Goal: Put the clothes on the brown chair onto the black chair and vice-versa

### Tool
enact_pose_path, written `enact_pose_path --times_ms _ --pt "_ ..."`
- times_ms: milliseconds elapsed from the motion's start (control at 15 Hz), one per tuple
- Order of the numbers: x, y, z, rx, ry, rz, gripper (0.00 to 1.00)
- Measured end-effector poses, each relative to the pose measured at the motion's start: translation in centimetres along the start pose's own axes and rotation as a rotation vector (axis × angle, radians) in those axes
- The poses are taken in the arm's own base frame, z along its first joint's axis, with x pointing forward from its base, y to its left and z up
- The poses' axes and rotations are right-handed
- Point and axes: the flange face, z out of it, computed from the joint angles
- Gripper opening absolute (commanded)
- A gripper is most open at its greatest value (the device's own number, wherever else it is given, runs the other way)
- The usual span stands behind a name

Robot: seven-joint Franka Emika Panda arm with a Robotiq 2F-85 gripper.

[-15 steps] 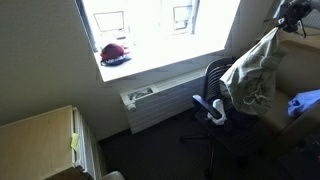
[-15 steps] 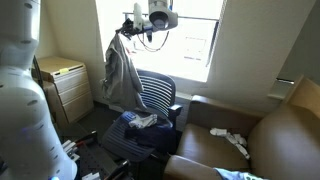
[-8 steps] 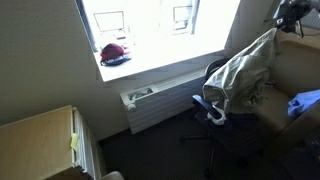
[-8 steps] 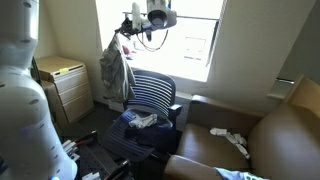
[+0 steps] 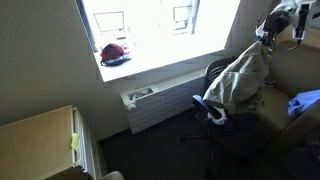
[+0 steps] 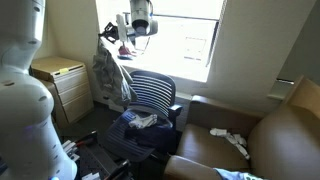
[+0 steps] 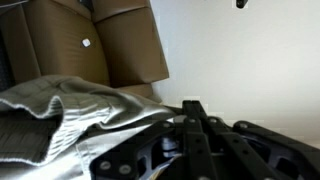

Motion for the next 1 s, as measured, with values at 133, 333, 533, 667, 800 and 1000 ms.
enact_pose_path --times_ms 133,333,533,667,800,1000 --pt "0.8 0.8 1.3 -0.004 -0.004 -0.019 0.01" --pt "1.0 1.3 1.1 -0.002 -0.001 -0.021 0.0" --pt "1.0 1.2 1.3 0.0 -0.005 -0.07 0.0" --pt "1.1 0.9 1.9 0.011 -0.012 -0.138 0.0" --pt "1.3 0.9 2.9 0.016 -0.025 -0.201 0.0" --pt "2.8 1.2 3.3 0.02 0.024 -0.274 0.0"
